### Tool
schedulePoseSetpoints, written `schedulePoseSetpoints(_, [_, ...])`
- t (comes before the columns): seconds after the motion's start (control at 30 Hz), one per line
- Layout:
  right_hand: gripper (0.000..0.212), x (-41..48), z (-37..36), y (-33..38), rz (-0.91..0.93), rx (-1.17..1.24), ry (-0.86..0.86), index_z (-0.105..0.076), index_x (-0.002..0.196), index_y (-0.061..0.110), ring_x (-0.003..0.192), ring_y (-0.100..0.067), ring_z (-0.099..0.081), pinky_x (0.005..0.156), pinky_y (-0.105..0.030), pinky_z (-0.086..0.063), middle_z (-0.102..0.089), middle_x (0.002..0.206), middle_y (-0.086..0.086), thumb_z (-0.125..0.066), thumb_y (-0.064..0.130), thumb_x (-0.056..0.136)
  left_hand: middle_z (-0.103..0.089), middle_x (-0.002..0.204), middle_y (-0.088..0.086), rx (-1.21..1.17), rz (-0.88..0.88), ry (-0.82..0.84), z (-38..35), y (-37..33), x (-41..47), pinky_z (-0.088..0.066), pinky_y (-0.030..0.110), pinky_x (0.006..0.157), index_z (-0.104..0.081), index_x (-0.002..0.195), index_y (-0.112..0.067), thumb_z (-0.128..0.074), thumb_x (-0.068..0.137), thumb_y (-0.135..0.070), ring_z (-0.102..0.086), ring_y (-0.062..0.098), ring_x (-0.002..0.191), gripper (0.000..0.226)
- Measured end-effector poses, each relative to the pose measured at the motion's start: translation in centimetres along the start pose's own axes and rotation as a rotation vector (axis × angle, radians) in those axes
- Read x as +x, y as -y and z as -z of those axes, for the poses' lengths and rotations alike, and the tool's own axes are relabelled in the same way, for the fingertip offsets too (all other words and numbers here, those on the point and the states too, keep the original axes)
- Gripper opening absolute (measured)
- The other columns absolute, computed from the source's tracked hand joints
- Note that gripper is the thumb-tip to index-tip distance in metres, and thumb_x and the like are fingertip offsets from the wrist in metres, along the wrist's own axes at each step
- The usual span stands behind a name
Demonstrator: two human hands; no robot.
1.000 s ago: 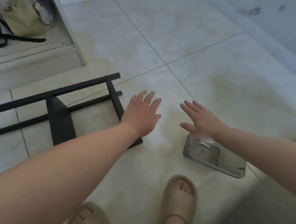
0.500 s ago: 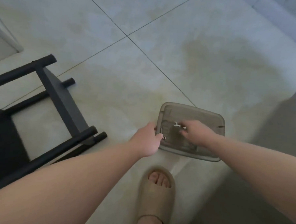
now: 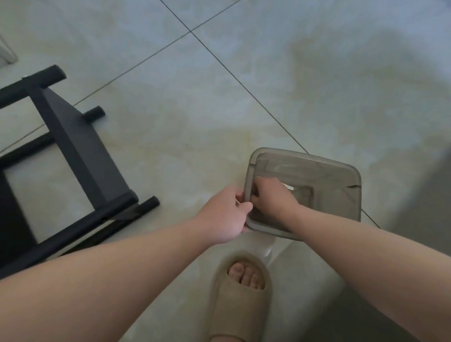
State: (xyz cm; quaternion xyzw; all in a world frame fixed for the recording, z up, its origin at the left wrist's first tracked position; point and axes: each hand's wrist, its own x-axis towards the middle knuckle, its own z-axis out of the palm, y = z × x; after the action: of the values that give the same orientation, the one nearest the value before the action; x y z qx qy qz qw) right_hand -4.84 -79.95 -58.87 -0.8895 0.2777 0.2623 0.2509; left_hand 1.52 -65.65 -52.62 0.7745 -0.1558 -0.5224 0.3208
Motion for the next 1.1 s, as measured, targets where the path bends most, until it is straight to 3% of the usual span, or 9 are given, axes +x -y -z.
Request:
schedulePoseSetpoints(0.13, [0.004,-0.4,1.2,0.2,-0.058,-0.003,-0.002,-0.055,0.089,0.013,0.09,-0.036,-0.062,0.068,-0.035,-0.048,-0.066,0.098,-0.014,-0.054,0.016,0.087,-0.07,0.09,0.007,0.014,0.023,0.008,0.4,-0.2,-0.3,-0.044,0.016,0.05,-0.05,0.097,-0.021,-0.051,0.101,-0.023,-0.072,0.019,0.074,0.005])
schedulePoseSetpoints(0.27, [0.013,-2.4,4.2,0.3,-0.071,0.028,-0.089,-0.059,0.097,0.014,0.09,-0.034,-0.062,0.072,-0.037,-0.05,-0.066,0.097,-0.011,-0.055,0.024,0.09,-0.065,0.116,0.009,0.193,0.058,0.054,2.3,-0.8,-2.2,-0.049,0.035,0.088,-0.05,0.129,-0.019,-0.054,0.1,-0.036,-0.064,0.03,0.106,0.034])
schedulePoseSetpoints(0.4, [0.012,-5.7,8.5,2.2,0.034,0.09,-0.139,-0.058,0.099,0.013,0.087,-0.032,-0.062,0.074,-0.04,-0.054,-0.066,0.097,-0.011,-0.054,0.023,0.095,-0.048,0.096,0.005,0.518,0.034,0.071,6.8,-2.7,-5.8,-0.037,0.031,0.068,-0.05,0.105,-0.026,-0.052,0.101,-0.032,-0.045,0.023,0.082,0.007])
schedulePoseSetpoints(0.5, [0.015,-8.8,11.1,5.7,0.15,0.107,-0.147,-0.066,0.105,0.011,0.093,-0.03,-0.062,0.075,-0.032,-0.047,-0.069,0.1,-0.01,-0.056,0.017,0.096,-0.056,0.098,0.009,0.675,0.056,-0.012,10.2,-3.5,-9.8,-0.042,0.031,0.078,-0.057,0.096,-0.011,-0.05,0.102,-0.028,-0.053,0.025,0.088,0.02])
schedulePoseSetpoints(0.57, [0.018,-10.5,11.9,8.8,0.223,0.095,-0.142,-0.068,0.11,0.013,0.095,-0.025,-0.061,0.073,-0.028,-0.041,-0.071,0.102,-0.005,-0.057,0.016,0.096,-0.065,0.116,0.01,0.699,0.047,-0.121,12.5,-2.9,-12.0,-0.048,0.034,0.091,-0.064,0.112,-0.005,-0.049,0.102,-0.027,-0.059,0.03,0.107,0.028])
schedulePoseSetpoints(0.73, [0.018,-12.9,11.0,17.1,0.332,0.096,-0.066,-0.052,0.095,0.027,0.079,-0.018,-0.061,0.058,-0.022,-0.041,-0.07,0.088,0.004,-0.051,0.009,0.093,-0.063,0.121,0.009,0.566,0.083,-0.373,18.9,0.6,-16.2,-0.043,0.033,0.08,-0.058,0.121,-0.01,-0.048,0.103,-0.026,-0.056,0.026,0.103,0.027])
schedulePoseSetpoints(0.83, [0.028,-13.2,9.3,20.7,0.332,0.148,0.025,-0.059,0.08,0.03,0.07,-0.016,-0.065,0.056,-0.026,-0.048,-0.07,0.08,0.004,-0.049,0.005,0.09,-0.066,0.119,0.012,0.352,0.176,-0.457,22.6,4.5,-17.4,-0.048,0.036,0.081,-0.059,0.126,-0.005,-0.05,0.103,-0.031,-0.061,0.029,0.105,0.036])
schedulePoseSetpoints(0.93, [0.025,-12.8,7.8,22.4,0.331,0.249,0.067,-0.069,0.082,0.026,0.067,-0.016,-0.064,0.066,-0.033,-0.055,-0.07,0.075,0.001,-0.055,0.005,0.088,-0.07,0.118,0.013,0.085,0.245,-0.407,24.4,7.5,-16.7,-0.055,0.044,0.091,-0.062,0.124,-0.002,-0.049,0.103,-0.033,-0.068,0.031,0.107,0.039])
schedulePoseSetpoints(1.1, [0.019,-11.7,5.2,21.9,0.394,0.386,0.138,-0.072,0.092,0.026,0.075,-0.012,-0.067,0.072,-0.022,-0.052,-0.072,0.077,0.004,-0.068,0.007,0.09,-0.068,0.102,-0.004,-0.1,0.239,-0.21,22.8,9.4,-13.1,-0.052,0.032,0.075,-0.057,0.131,-0.014,-0.04,0.104,-0.045,-0.065,0.012,0.086,0.045])
